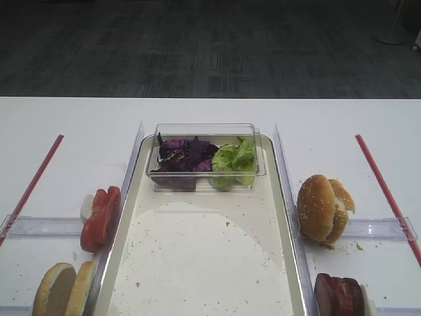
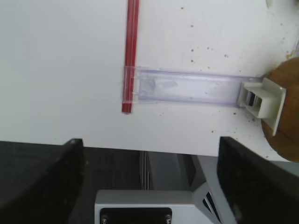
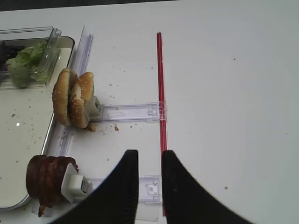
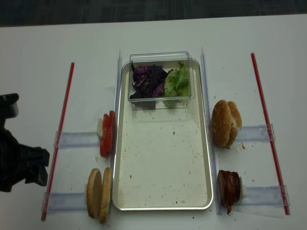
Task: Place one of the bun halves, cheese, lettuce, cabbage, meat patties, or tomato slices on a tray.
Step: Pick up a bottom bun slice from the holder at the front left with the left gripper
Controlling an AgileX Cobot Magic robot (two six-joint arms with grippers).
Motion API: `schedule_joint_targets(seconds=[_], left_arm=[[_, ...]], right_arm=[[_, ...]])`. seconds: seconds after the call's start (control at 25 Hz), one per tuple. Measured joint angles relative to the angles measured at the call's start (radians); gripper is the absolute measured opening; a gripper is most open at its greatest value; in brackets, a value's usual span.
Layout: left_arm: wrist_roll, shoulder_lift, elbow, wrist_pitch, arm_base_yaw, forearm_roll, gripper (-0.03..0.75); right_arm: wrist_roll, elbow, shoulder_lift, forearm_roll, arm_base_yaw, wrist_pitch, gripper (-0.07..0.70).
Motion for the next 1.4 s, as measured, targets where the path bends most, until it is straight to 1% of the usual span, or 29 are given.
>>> schedule_joint_targets(seconds=[0.12,0.2,0.28,0.44,0.52,0.6,0.68,0.8,1.08,1.24,1.4], left_arm=[[-0.025,-0.002,0.0,0.006,-0.04,-0.004,0.531],[-0.067,-0.006,0.0,0.006,-0.098,-0.005,0.527],[-0.117,-0.011,0.0,0.006,-0.166,-0.005,0.526],[-0.25,-0.012,0.0,0.004,-0.329,-0.013,0.525],[-0.319,-0.012,0.0,-0.007,-0.417,-0.014,0.525],[-0.393,-0.012,-0.003,-0.026,-0.49,-0.017,0.525],[-0.452,-0.012,-0.013,-0.033,-0.558,-0.019,0.525],[-0.533,-0.001,-0.047,-0.036,-0.638,-0.02,0.524],[-0.692,0.074,-0.125,-0.042,-0.808,0.007,0.524],[-0.752,0.159,-0.172,-0.044,-0.888,0.028,0.524],[-0.764,0.2,-0.192,-0.055,-0.906,0.031,0.524]], right_arm=[[0.0,0.0,0.0,0.0,0.0,0.0,0.176],[0.0,0.0,0.0,0.0,0.0,0.0,0.176],[0.0,0.0,0.0,0.0,0.0,0.0,0.176],[0.0,0.0,0.0,0.0,0.0,0.0,0.176],[0.0,0.0,0.0,0.0,0.0,0.0,0.176],[0.0,0.0,0.0,0.0,0.0,0.0,0.176],[0.0,0.0,0.0,0.0,0.0,0.0,0.176],[0.0,0.0,0.0,0.0,0.0,0.0,0.176],[0.0,0.0,0.0,0.0,0.0,0.0,0.176],[0.0,0.0,0.0,0.0,0.0,0.0,0.176],[0.0,0.0,0.0,0.0,0.0,0.0,0.176]])
